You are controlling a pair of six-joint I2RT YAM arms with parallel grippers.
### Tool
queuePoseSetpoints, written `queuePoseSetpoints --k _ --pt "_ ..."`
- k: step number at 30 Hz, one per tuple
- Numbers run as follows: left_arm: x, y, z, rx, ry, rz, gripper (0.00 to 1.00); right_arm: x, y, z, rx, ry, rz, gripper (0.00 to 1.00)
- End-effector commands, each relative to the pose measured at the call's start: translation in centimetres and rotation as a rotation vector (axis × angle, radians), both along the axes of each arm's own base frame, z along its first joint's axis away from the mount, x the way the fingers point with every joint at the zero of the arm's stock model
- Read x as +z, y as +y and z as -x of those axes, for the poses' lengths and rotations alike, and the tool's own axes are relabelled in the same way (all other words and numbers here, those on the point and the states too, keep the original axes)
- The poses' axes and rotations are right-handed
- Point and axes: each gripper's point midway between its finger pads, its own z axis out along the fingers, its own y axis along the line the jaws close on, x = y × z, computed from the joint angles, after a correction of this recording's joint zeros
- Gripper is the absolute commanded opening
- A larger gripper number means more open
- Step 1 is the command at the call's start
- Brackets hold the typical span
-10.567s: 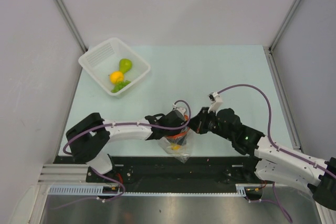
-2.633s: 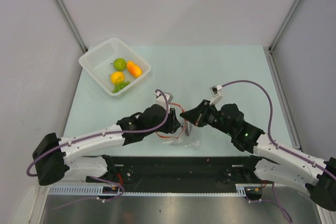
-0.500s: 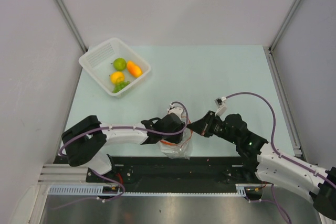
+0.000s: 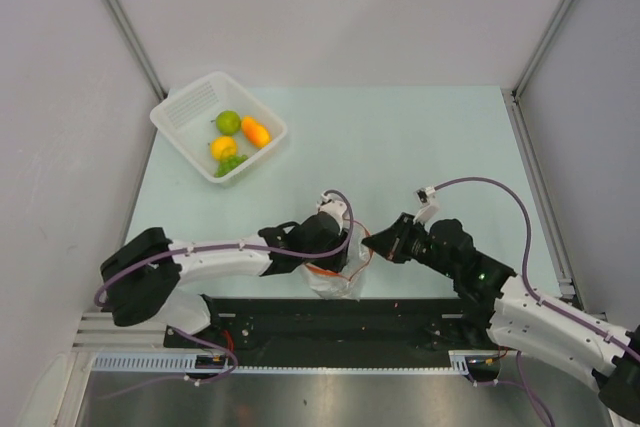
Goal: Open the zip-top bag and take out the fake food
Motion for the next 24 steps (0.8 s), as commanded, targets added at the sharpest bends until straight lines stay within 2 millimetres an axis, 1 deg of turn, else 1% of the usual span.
queuePoseSetpoints --k 1,3,4,7,8,12,15,16,17,18,19,20,21,22,24 --pt "6.8 -2.3 -0.9 -0.046 -0.099 0.159 0.0 1.0 -1.6 -1.1 -0.065 -0.071 0.088 0.0" --pt "8.0 -2.6 -0.8 -0.062 -0.116 0.189 0.0 1.0 -2.1 -1.2 -0.079 -0.082 0.111 0.0" --pt "9.1 -2.8 -0.5 -0.082 -0.124 0.221 0.0 1.1 -2.5 -1.3 -0.091 -0.091 0.135 0.0" --pt "10.7 -3.2 0.1 -0.14 -0.145 0.267 0.0 1.4 -3.2 -1.5 -0.106 -0.111 0.174 0.0" --pt "11.6 -3.3 0.2 -0.155 -0.164 0.291 0.0 1.4 -3.4 -1.6 -0.11 -0.113 0.183 0.0" --pt "13.4 -3.3 0.5 -0.181 -0.209 0.348 0.0 1.9 -3.7 -1.5 -0.113 -0.123 0.197 0.0" --pt "14.3 -3.3 0.5 -0.182 -0.231 0.386 0.0 2.4 -2.8 -1.1 -0.063 -0.133 0.167 0.0" --pt "14.6 -3.3 0.4 -0.177 -0.238 0.39 0.0 3.0 -2.1 -0.7 -0.028 -0.144 0.142 0.0" --pt "15.4 -3.6 0.0 -0.163 -0.255 0.414 0.0 3.1 -1.7 -0.6 -0.012 -0.142 0.137 0.0" --pt "15.4 -3.5 -0.6 -0.129 -0.266 0.402 0.0 3.2 -1.4 -0.5 -0.005 -0.137 0.13 0.0" --pt "16.4 -3.6 -1.1 -0.106 -0.281 0.411 0.0 3.4 -0.9 -0.2 0.012 -0.141 0.122 0.0" --pt "16.0 -3.3 -1.4 -0.07 -0.263 0.387 0.0 3.4 -0.6 -0.1 0.022 -0.138 0.122 0.0" --pt "16.2 -3.0 -2.1 -0.03 -0.273 0.374 0.0 3.3 -0.2 0.1 0.033 -0.134 0.125 0.0" --pt "16.8 -3.4 -2.4 -0.019 -0.275 0.381 0.0 3.2 -0.2 0.0 0.021 -0.137 0.134 0.0" --pt "17.7 -3.9 -2.4 -0.024 -0.273 0.406 0.0 2.8 0.1 0.3 0.029 -0.136 0.151 0.0"
